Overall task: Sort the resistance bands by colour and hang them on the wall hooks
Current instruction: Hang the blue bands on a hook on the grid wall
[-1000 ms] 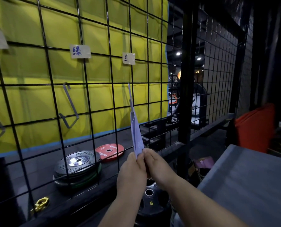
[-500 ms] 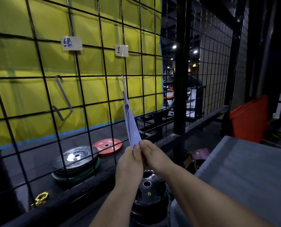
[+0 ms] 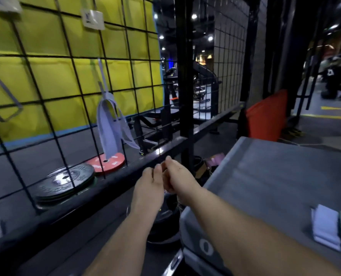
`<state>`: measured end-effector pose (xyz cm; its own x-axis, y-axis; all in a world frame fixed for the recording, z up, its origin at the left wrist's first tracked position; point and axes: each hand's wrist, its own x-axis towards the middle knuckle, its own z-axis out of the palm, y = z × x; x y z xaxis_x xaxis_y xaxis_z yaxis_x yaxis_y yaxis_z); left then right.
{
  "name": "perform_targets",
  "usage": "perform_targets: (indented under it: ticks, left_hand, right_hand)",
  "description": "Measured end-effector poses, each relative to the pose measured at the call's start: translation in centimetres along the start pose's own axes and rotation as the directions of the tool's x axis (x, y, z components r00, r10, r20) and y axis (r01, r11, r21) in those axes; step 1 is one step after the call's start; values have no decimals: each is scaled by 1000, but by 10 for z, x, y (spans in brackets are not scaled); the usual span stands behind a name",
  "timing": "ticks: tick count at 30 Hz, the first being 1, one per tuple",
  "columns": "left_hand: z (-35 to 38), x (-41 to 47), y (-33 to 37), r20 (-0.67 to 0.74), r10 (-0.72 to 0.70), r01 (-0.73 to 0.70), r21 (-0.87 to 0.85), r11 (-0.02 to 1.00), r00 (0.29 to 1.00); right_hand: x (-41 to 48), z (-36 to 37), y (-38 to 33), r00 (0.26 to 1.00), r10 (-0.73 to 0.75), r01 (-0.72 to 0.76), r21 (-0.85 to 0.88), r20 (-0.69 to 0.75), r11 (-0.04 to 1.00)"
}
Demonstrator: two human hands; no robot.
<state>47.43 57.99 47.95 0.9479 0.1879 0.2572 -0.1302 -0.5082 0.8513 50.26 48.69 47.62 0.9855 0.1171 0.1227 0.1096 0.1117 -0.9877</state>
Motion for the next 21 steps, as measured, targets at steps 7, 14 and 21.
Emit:
perform_targets:
  ticks: [7, 14, 21]
  left_hand:
    - [91, -15, -5, 299, -11, 30, -57, 998, 954]
    - [195, -50, 8, 556, -22, 25, 1, 1000, 831]
    - [282, -86, 28, 784, -14, -28, 40, 999, 621]
  right_hand:
    - [-24, -81, 33, 969, 119, -126, -18, -219, 992]
    - [-73, -179, 58, 843, 211, -219, 44, -494, 975]
    - [-119, -265, 87, 622, 230, -258, 81, -749, 963]
